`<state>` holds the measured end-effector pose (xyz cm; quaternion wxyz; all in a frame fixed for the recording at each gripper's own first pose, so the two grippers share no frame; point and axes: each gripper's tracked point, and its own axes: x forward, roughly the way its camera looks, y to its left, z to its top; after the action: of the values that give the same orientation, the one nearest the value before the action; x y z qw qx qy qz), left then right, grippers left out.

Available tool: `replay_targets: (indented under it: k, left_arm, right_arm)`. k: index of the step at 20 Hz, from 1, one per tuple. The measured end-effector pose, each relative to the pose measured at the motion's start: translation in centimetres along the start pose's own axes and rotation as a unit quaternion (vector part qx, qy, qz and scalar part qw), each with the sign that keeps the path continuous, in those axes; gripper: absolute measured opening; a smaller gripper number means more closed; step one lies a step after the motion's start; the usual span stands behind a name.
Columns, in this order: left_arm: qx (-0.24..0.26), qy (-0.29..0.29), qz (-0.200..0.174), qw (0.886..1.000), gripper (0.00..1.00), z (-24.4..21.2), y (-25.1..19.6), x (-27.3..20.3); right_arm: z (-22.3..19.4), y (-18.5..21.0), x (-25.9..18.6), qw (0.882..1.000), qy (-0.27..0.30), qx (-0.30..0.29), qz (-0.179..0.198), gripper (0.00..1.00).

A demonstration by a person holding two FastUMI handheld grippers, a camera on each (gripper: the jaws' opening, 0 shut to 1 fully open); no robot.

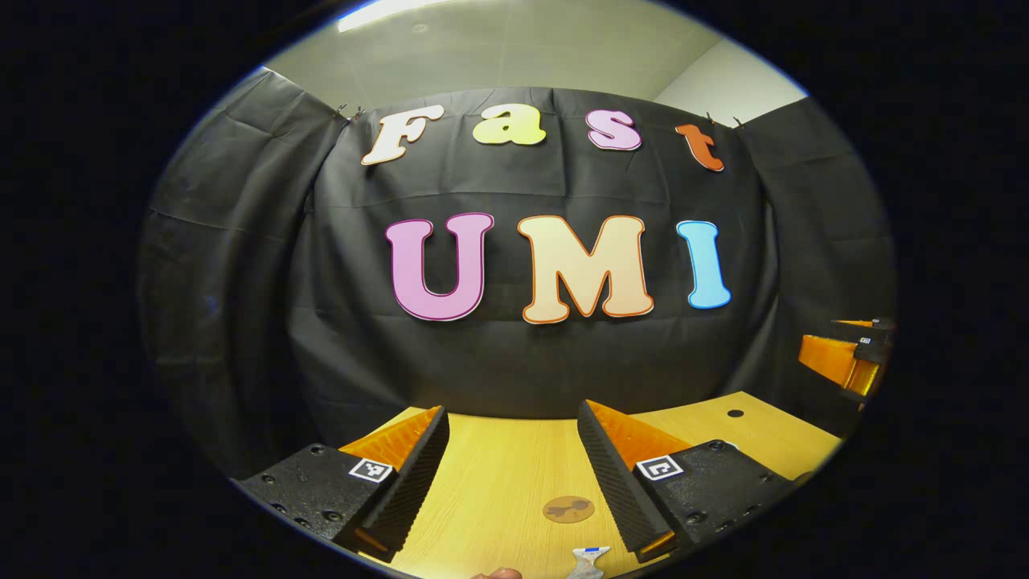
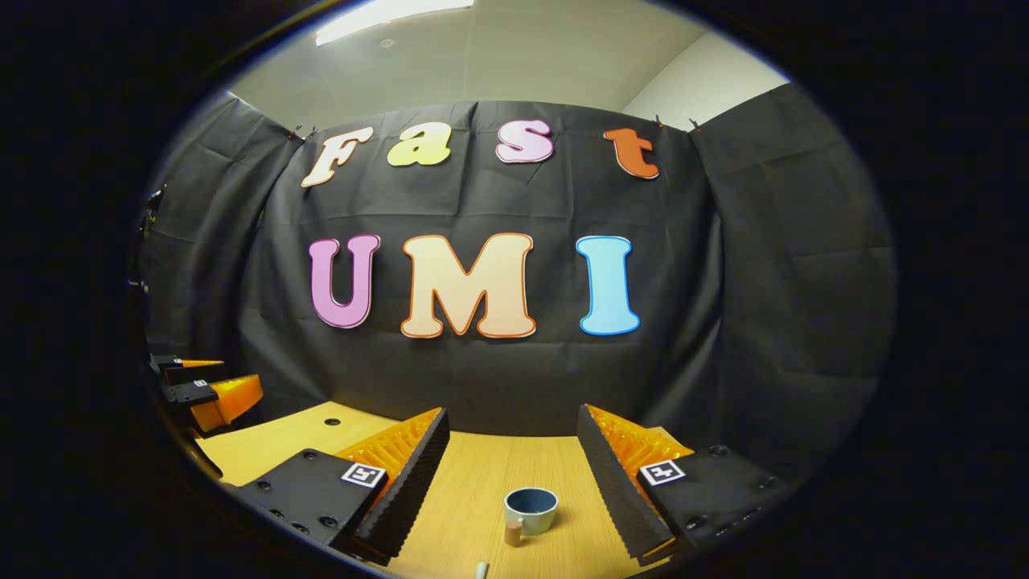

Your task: Put the toothbrush and toothpaste on the desktop into the cup, then pick up the cup and place it on the coaster on the desktop.

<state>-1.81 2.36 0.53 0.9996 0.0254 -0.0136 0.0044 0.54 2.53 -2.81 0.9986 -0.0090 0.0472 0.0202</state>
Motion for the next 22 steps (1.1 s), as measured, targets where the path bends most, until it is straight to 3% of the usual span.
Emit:
replay_targets:
  k: [6, 14, 22]
  left_arm:
    - [0.012, 0.002, 0.006, 1.0, 0.93, -0.5, 0.4, -0.6]
    - [0.017, 0.013, 0.028, 0.999, 0.93, -1.3, 2.0, -1.6]
    - [0.019, 0.022, 0.049, 0.998, 0.94, -1.8, 3.3, -2.2]
  right_arm:
    - [-6.7, 1.8, 0.2, 0.994, 0.102, -0.031, 0.032, 0.99]
    - [-13.7, 1.2, 0.2, 0.978, 0.2, -0.035, 0.037, 0.99]
    - [-22.5, 2.0, -1.5, 0.948, 0.313, -0.035, 0.056, 0.99]
